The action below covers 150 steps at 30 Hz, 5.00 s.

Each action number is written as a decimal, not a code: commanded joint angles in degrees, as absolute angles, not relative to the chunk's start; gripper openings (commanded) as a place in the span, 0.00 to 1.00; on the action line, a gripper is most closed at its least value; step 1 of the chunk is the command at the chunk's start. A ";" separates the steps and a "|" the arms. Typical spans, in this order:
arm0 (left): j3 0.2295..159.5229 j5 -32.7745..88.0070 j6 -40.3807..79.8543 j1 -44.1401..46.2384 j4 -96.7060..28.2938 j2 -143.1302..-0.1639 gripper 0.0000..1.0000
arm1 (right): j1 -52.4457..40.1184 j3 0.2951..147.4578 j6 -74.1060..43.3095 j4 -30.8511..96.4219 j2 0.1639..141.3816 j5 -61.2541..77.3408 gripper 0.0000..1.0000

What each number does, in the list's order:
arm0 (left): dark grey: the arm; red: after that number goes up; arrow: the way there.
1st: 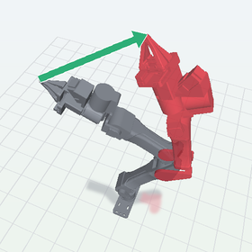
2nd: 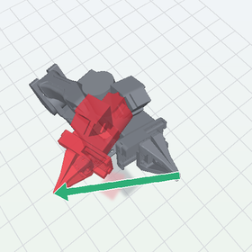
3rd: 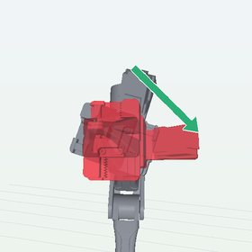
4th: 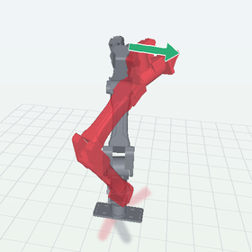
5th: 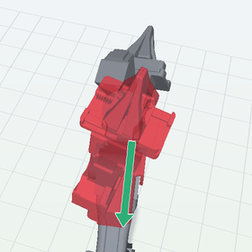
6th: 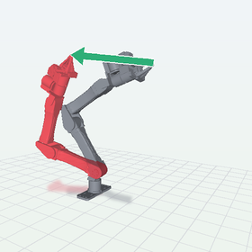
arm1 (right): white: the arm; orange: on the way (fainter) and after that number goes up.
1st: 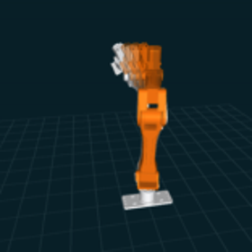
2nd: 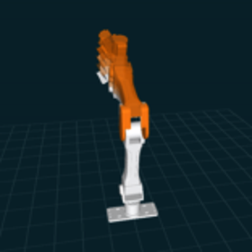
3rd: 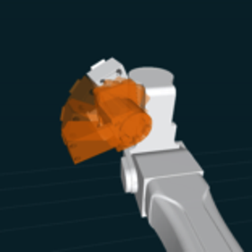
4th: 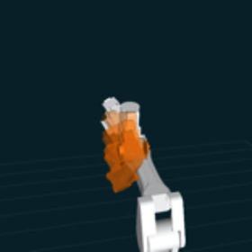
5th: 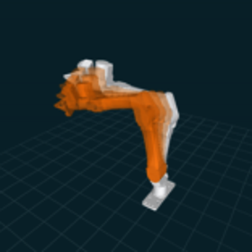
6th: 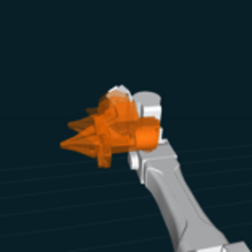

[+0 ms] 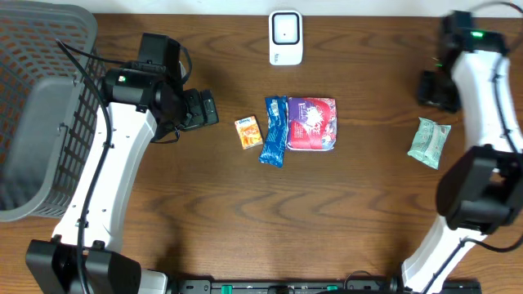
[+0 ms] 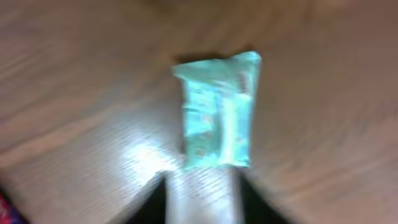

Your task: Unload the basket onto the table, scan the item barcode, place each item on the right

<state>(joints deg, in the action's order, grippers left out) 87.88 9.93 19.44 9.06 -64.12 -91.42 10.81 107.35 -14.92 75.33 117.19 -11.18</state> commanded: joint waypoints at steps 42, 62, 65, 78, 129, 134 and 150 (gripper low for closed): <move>88.18 9.37 19.09 8.80 -64.31 -91.66 0.98 | 17.80 93.97 -16.73 65.67 116.95 -9.58 0.01; 88.18 9.37 19.09 8.80 -64.31 -91.66 0.98 | 19.86 77.87 -6.94 42.37 117.01 4.89 0.01; 88.18 9.37 19.09 8.80 -64.31 -91.66 0.98 | 19.22 78.15 -5.45 39.57 117.01 4.82 0.01; 88.18 9.37 19.09 8.80 -64.31 -91.66 0.98 | 18.17 95.42 -5.52 59.46 116.92 5.10 0.01; 88.18 9.37 19.09 8.80 -64.31 -91.66 0.98 | 14.96 83.48 -14.13 48.69 117.25 -9.43 0.13; 88.18 9.37 19.09 8.80 -64.31 -91.66 0.98 | 14.87 78.63 -10.13 38.33 117.27 -1.80 0.15; 88.18 9.37 19.09 8.80 -64.31 -91.66 0.98 | 12.82 80.64 -2.94 32.64 117.01 5.98 0.17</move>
<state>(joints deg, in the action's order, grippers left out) 87.88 9.91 19.44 9.06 -64.12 -91.42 13.26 78.15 -4.16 30.37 116.25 4.43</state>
